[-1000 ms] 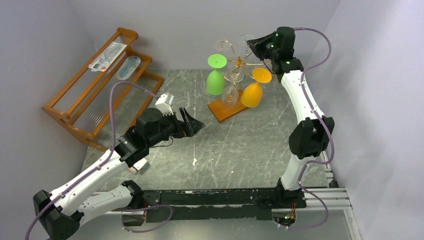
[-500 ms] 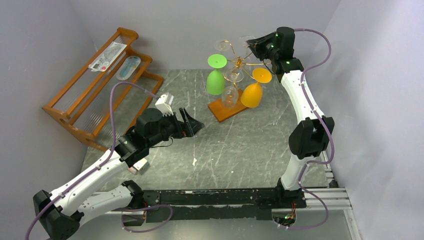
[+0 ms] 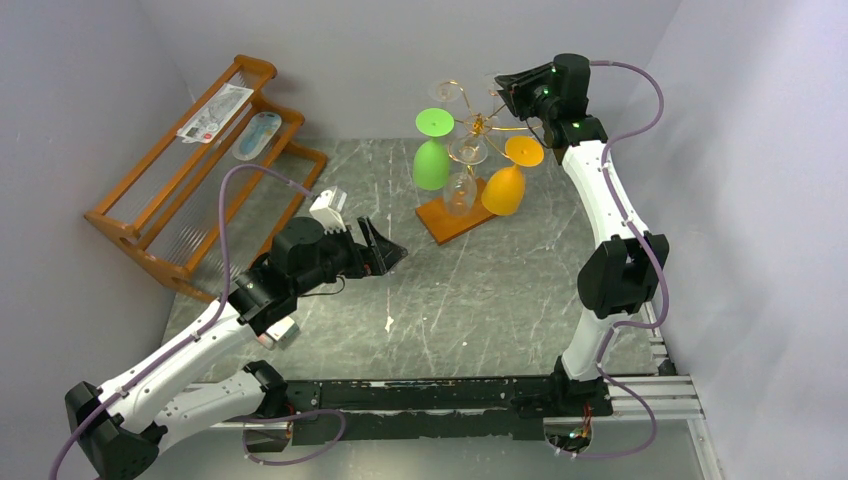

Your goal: Place the wine glass upside down on the wine glass rack

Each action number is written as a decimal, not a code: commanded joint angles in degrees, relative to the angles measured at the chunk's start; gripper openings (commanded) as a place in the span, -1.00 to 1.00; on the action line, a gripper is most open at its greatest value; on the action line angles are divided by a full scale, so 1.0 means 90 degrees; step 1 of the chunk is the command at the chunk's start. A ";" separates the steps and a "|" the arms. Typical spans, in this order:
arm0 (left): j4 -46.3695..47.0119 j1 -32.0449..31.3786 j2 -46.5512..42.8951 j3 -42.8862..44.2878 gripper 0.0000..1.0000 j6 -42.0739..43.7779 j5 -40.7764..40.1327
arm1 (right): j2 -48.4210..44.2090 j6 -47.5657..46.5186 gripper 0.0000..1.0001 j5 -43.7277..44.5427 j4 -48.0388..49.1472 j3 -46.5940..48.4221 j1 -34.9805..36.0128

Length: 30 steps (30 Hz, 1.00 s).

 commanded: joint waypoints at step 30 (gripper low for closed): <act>-0.0091 0.0032 -0.0037 0.0155 0.89 -0.0012 -0.0350 | -0.0166 -0.0081 -0.09 0.0162 -0.0822 0.0042 0.0013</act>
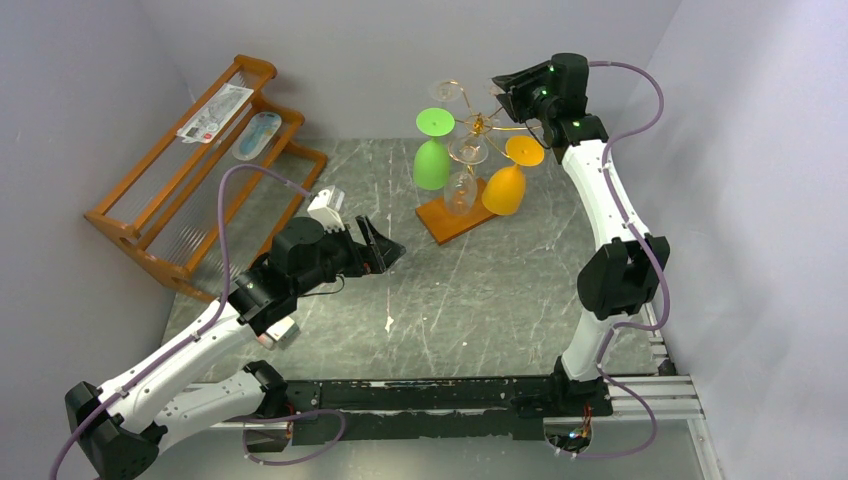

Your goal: Place the wine glass upside down on the wine glass rack

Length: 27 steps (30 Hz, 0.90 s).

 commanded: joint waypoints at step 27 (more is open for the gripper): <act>-0.0247 0.0038 -0.0194 0.0286 0.90 0.0181 -0.0329 | -0.1341 -0.0227 0.04 -0.0804 0.1112 -0.1023 -0.0252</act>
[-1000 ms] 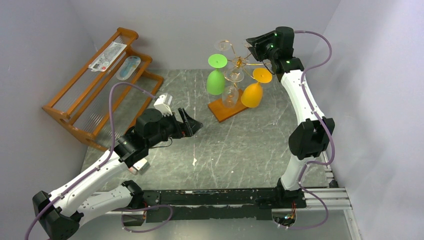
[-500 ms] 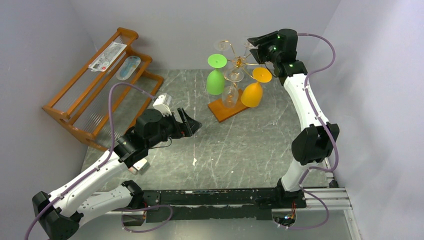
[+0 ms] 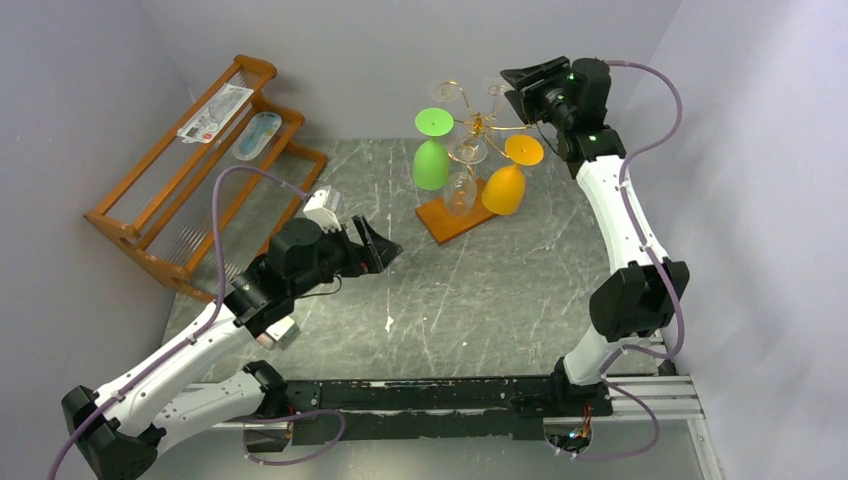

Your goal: Place the wine glass upside down on the wine glass rack

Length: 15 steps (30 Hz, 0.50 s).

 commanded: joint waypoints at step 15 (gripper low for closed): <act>-0.1575 0.0032 -0.0304 0.1509 0.94 0.1353 -0.1662 | -0.3980 -0.3933 0.10 0.1810 -0.0550 -0.2269 -0.0171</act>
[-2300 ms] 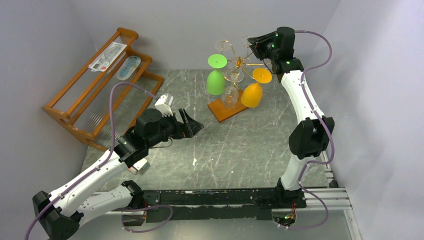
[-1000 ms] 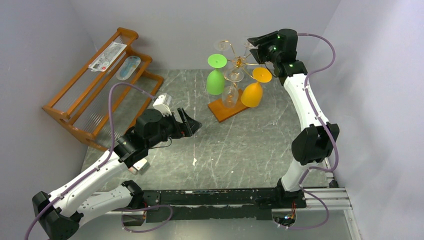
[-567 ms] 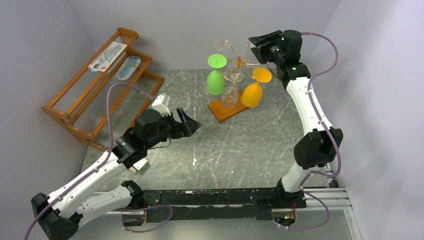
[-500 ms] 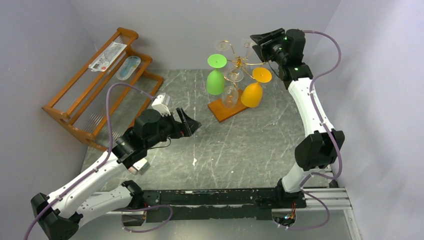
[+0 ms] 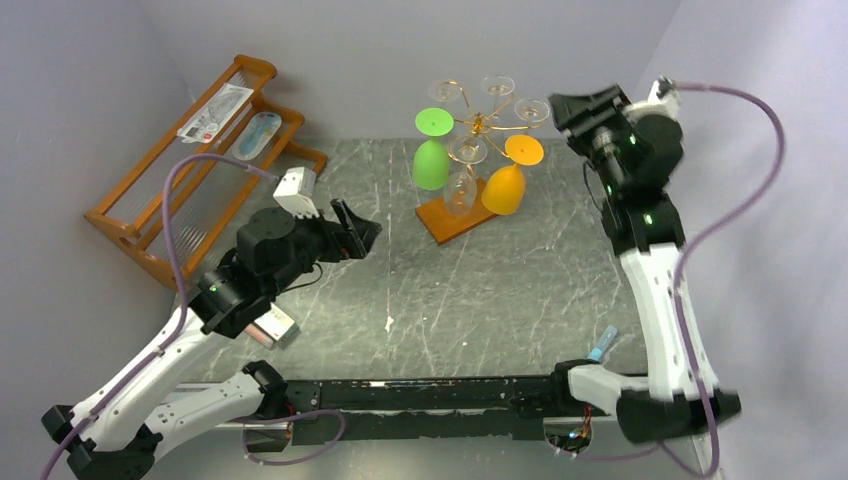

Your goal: Place the wine glass upside down on the wine glass rack

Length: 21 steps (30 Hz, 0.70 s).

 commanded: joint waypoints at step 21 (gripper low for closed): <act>-0.2038 0.0031 -0.0645 0.2488 0.94 0.2783 -0.2110 | -0.3974 -0.2686 0.94 0.2516 -0.5165 -0.1906 -0.0022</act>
